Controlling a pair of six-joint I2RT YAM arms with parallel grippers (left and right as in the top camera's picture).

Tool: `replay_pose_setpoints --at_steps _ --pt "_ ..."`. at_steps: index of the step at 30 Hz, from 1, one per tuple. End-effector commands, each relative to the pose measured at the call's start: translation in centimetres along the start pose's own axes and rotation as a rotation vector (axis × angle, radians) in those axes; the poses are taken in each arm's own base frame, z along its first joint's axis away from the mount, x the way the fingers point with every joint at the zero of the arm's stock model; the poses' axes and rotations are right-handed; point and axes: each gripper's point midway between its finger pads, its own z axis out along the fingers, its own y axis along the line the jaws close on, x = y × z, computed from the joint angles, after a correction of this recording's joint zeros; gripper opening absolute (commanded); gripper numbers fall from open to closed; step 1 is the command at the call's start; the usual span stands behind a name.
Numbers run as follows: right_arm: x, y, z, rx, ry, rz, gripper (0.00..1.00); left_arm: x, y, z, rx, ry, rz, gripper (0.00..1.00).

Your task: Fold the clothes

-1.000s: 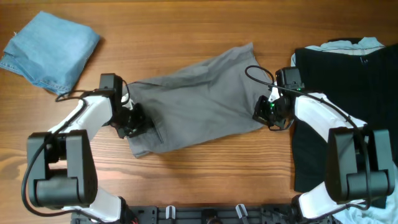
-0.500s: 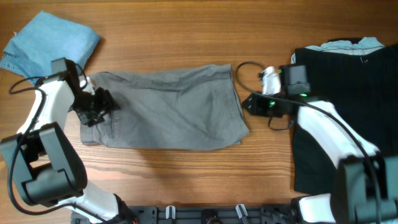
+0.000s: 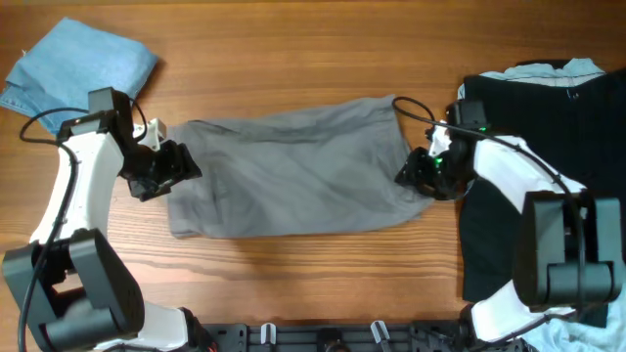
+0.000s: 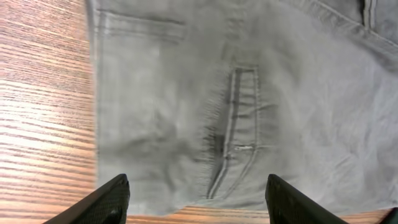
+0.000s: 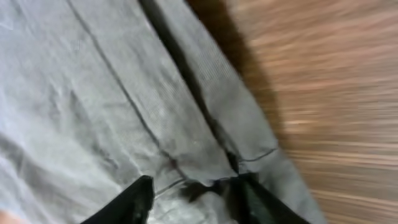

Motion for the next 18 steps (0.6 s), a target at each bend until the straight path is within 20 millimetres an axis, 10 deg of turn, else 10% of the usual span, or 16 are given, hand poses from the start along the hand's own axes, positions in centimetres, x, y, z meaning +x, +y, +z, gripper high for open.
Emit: replay_pose_setpoints --at_steps 1,7,11,18 --pt "-3.2 4.8 -5.0 -0.115 -0.2 -0.25 0.54 -0.2 1.1 -0.5 -0.069 -0.019 0.008 0.71" --pt "-3.5 7.0 -4.5 -0.163 -0.225 -0.26 0.24 -1.2 3.1 0.1 -0.095 -0.033 -0.039 0.83" --pt "-1.2 5.0 -0.3 -0.116 -0.062 -0.205 0.24 -1.4 5.9 1.2 -0.103 0.002 -0.1 0.9" --pt "-0.8 3.9 1.9 -0.098 -0.007 -0.18 0.22 -1.2 4.4 5.3 0.025 0.108 0.085 0.8"
